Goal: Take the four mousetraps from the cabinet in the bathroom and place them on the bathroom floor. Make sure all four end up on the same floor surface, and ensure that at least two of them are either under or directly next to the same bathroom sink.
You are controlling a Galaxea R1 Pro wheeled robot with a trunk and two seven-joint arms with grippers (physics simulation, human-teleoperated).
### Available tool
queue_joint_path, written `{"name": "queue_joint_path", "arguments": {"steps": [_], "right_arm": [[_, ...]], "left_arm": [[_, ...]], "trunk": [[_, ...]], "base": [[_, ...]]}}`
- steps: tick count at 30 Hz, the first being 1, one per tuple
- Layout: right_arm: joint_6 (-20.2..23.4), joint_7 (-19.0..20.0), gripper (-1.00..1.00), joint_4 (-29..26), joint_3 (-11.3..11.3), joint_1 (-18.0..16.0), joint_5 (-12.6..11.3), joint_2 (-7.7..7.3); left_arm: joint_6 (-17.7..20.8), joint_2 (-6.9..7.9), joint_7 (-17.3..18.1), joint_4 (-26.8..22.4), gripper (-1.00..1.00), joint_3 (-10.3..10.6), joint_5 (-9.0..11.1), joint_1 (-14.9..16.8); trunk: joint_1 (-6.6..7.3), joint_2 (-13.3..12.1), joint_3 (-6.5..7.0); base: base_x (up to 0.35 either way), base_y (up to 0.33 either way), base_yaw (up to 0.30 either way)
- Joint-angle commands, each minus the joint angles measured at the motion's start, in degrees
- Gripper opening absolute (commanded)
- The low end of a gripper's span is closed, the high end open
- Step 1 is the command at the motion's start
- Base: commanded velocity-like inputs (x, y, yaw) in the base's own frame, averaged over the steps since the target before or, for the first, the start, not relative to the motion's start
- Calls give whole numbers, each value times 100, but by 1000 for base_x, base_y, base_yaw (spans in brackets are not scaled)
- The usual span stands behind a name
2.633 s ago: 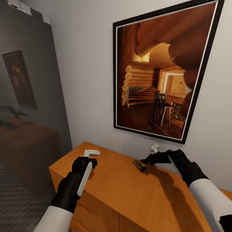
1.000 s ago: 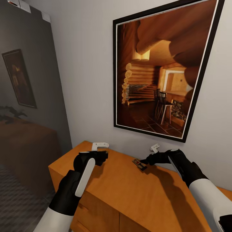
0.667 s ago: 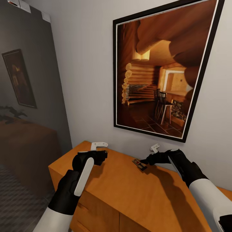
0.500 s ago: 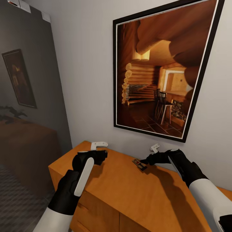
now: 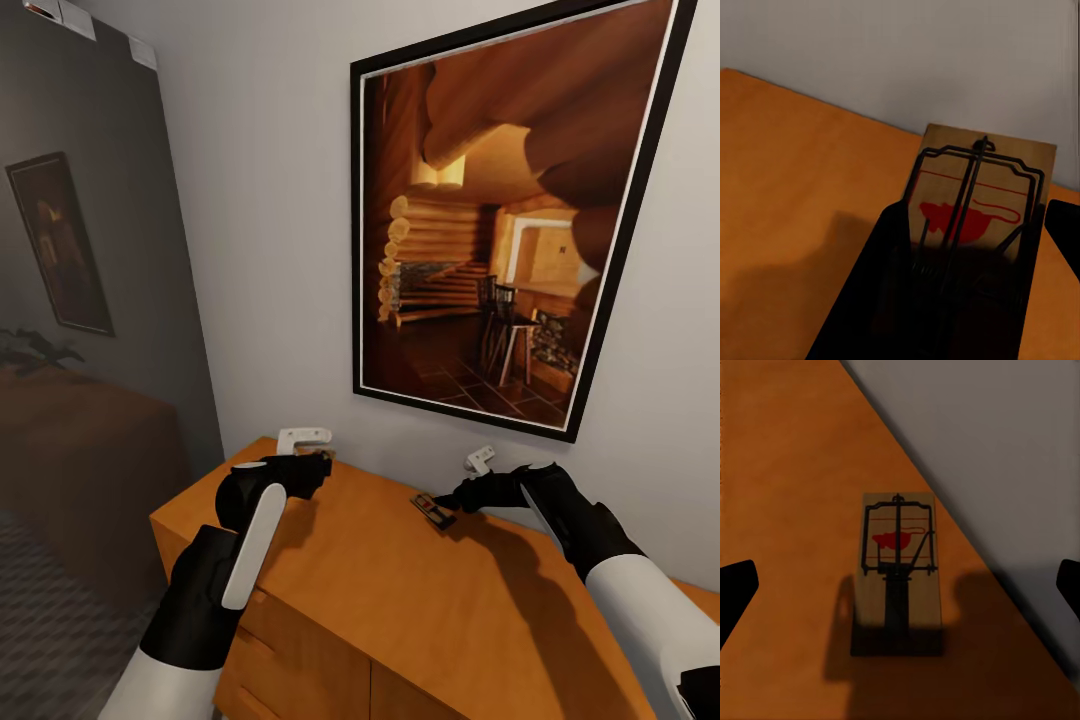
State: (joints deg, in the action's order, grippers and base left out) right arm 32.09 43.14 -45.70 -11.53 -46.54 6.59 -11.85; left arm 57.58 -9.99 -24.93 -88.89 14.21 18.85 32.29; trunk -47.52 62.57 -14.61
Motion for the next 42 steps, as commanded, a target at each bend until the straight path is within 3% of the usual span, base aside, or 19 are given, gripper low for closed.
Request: {"name": "queue_joint_path", "arguments": {"steps": [1, 7, 17, 32, 42], "right_arm": [[7, 36, 100, -9, -6, -5, 58, -3], [7, 36, 100, -9, -12, -5, 61, -2], [7, 36, 100, -9, -16, -5, 65, 3], [114, 54, 100, -345, 5, -6, 71, 10], [980, 54, 100, -730, 5, -151, 72, 16]], "left_arm": [[16, -1, -61, -7, -100, 7, 58, 5], [16, -1, -61, -13, -100, 11, 58, 5], [8, -1, -64, -14, -100, -5, 57, 5], [7, -1, -65, -13, -100, 3, 57, 5], [7, -1, -65, -12, -100, 3, 57, 5]], "trunk": [[-1, 6, -8], [-1, 6, -8], [-220, 407, -188], [-220, 407, -188], [-220, 407, -188]], "base": [[0, 0, 0], [0, 0, 0], [0, 0, 0], [0, 0, 0], [0, 0, 0]]}}
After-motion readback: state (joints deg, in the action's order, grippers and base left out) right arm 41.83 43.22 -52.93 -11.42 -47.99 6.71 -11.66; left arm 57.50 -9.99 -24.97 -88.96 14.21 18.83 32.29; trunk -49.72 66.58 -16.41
